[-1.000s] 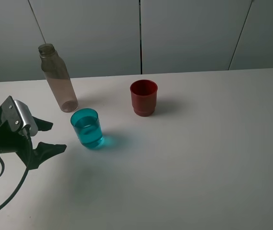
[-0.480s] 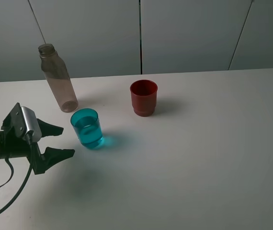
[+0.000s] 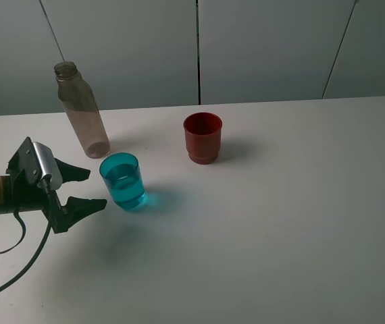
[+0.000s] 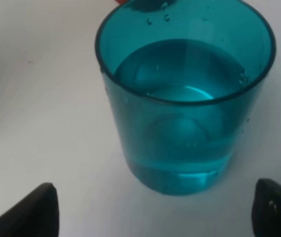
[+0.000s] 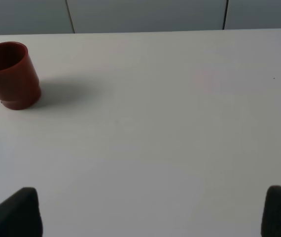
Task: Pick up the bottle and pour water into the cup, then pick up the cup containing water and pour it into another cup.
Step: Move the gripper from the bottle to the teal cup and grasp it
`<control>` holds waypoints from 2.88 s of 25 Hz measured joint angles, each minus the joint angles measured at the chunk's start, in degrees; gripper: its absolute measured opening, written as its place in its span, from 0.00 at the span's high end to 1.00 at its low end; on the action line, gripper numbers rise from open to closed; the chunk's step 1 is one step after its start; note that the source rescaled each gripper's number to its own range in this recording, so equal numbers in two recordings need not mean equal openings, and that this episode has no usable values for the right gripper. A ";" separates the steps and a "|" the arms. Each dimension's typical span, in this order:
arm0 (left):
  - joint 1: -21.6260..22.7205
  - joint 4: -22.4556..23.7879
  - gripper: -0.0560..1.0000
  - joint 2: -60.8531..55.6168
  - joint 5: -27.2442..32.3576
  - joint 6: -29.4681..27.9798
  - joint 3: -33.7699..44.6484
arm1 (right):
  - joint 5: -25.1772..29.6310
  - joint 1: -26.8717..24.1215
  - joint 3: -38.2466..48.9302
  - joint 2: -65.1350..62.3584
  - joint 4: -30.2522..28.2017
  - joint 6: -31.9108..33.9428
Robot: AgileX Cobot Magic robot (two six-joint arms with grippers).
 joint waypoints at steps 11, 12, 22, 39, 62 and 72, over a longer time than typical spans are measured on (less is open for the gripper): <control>0.00 0.81 0.00 3.88 -2.46 0.22 -2.02 | 0.00 0.00 0.00 0.00 0.00 0.00; 0.00 0.81 0.00 3.88 -2.49 0.22 -2.27 | 0.00 0.00 0.00 0.00 0.00 0.00; 0.00 1.24 0.00 3.88 -3.77 0.31 -3.31 | 0.00 0.00 0.00 0.00 0.00 0.00; -1.12 2.69 0.00 7.15 -6.26 1.76 -5.22 | 0.00 0.00 0.00 0.00 0.00 0.00; -2.04 1.15 0.00 13.17 -10.68 5.05 -7.83 | 0.00 0.00 0.00 0.00 0.00 0.00; -3.59 0.74 0.00 13.68 -11.30 5.05 -9.59 | 0.00 0.00 0.00 0.00 0.00 0.00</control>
